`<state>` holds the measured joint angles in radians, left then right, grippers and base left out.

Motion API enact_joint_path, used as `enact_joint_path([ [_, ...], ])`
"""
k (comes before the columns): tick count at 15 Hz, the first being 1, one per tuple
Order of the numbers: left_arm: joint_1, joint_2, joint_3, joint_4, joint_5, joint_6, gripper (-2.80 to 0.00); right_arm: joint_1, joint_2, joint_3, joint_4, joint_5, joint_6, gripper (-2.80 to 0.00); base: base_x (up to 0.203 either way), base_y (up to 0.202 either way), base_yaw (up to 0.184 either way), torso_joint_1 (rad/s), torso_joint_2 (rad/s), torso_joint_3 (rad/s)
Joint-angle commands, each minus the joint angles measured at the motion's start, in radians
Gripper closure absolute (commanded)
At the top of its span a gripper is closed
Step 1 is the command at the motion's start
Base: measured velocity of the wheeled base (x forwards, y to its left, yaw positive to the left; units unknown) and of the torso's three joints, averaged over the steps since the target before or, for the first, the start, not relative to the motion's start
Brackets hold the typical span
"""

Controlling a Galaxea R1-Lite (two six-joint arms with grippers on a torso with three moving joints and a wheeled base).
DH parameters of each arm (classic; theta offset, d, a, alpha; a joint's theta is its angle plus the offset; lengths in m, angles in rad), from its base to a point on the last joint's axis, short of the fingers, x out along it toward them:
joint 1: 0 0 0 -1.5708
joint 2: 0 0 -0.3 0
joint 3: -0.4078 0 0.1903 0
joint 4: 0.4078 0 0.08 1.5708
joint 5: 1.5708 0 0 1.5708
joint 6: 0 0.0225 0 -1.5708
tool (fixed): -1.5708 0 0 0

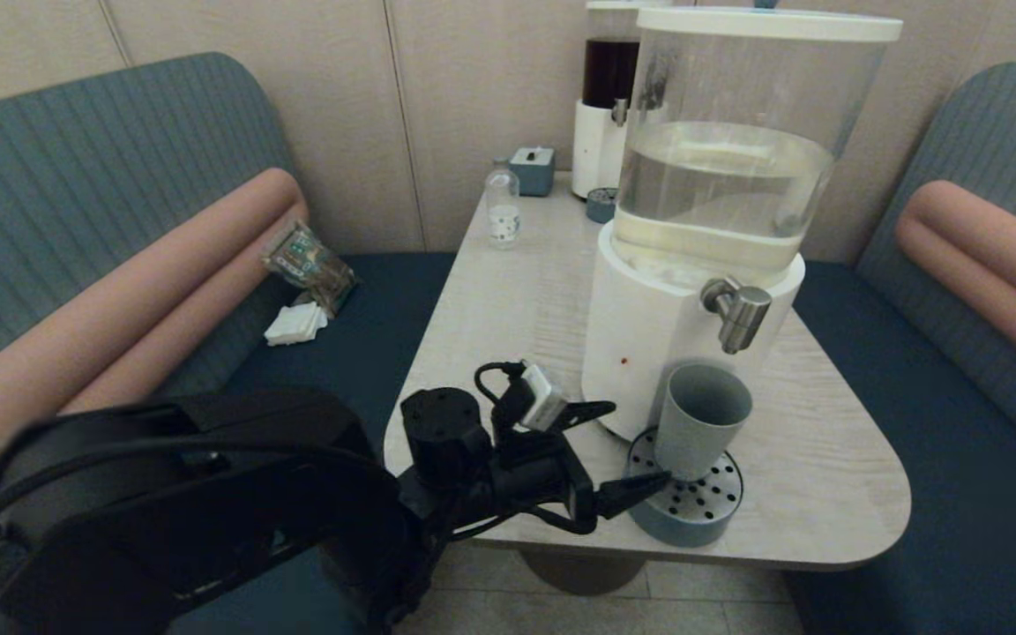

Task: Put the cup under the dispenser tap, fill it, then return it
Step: Place it under the water dispenser, then turn on the faucet

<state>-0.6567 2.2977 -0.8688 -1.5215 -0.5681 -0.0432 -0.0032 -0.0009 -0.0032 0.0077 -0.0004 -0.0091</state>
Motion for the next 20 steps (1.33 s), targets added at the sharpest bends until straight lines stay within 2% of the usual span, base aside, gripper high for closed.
enact_joint_path([
  [1, 0.047, -0.146, 0.124, -0.009, -0.004, 0.002, -2.80, 0.000, 0.001, 0.000, 0.000, -0.001, -0.001, 0.00, 0.000, 0.000, 0.000, 0.000, 0.00, 0.000],
  [4, 0.134, -0.344, 0.285, -0.009, -0.004, 0.009, -2.80, 0.000, 0.001, 0.000, 0.000, 0.000, -0.001, 0.00, 0.000, 0.000, 0.000, 0.000, 0.00, 0.000],
  [5, 0.164, -0.407, 0.334, -0.009, -0.004, 0.009, 0.00, 0.000, 0.001, 0.000, 0.000, 0.000, -0.002, 0.00, 0.000, 0.000, 0.000, 0.000, 0.00, 0.000],
  [8, 0.276, -0.600, 0.488, -0.009, 0.012, 0.002, 0.00, 0.000, 0.001, 0.000, 0.000, 0.000, 0.000, 0.00, 0.000, 0.000, 0.000, 0.000, 0.00, 0.000],
  [9, 0.295, -0.655, 0.525, -0.009, 0.059, -0.002, 0.00, 0.000, 0.001, 0.000, 0.000, 0.000, 0.000, 0.00, 0.000, 0.000, 0.000, 0.000, 0.00, 0.000],
  [10, 0.306, -0.712, 0.555, -0.009, 0.134, -0.018, 0.00, 0.000, 0.001, 0.000, 0.000, 0.000, 0.000, 0.00, 0.000, 0.000, 0.000, 0.000, 0.00, 0.000],
  [13, 0.323, -0.900, 0.630, -0.009, 0.316, -0.094, 0.00, 0.000, 0.001, 0.000, 0.000, 0.000, 0.000, 0.00, 0.000, 0.000, 0.000, 0.000, 0.00, 0.000],
  [15, 0.401, -1.018, 0.677, -0.003, 0.425, -0.123, 0.00, 0.000, 0.001, 0.000, 0.000, -0.001, 0.000, 0.00, 0.000, 0.000, 0.000, 0.000, 0.00, 0.000],
  [18, 0.556, -1.197, 0.757, 0.007, 0.470, -0.136, 0.00, 0.000, 0.001, 0.000, 0.000, 0.000, 0.000, 0.00, 0.000, 0.000, 0.000, 0.000, 0.00, 0.000],
  [20, 0.616, -1.300, 0.813, 0.011, 0.479, -0.139, 0.00, 0.000, 0.001, 0.000, 0.000, 0.000, 0.000, 0.00, 0.000, 0.000, 0.000, 0.000, 0.00, 0.000],
])
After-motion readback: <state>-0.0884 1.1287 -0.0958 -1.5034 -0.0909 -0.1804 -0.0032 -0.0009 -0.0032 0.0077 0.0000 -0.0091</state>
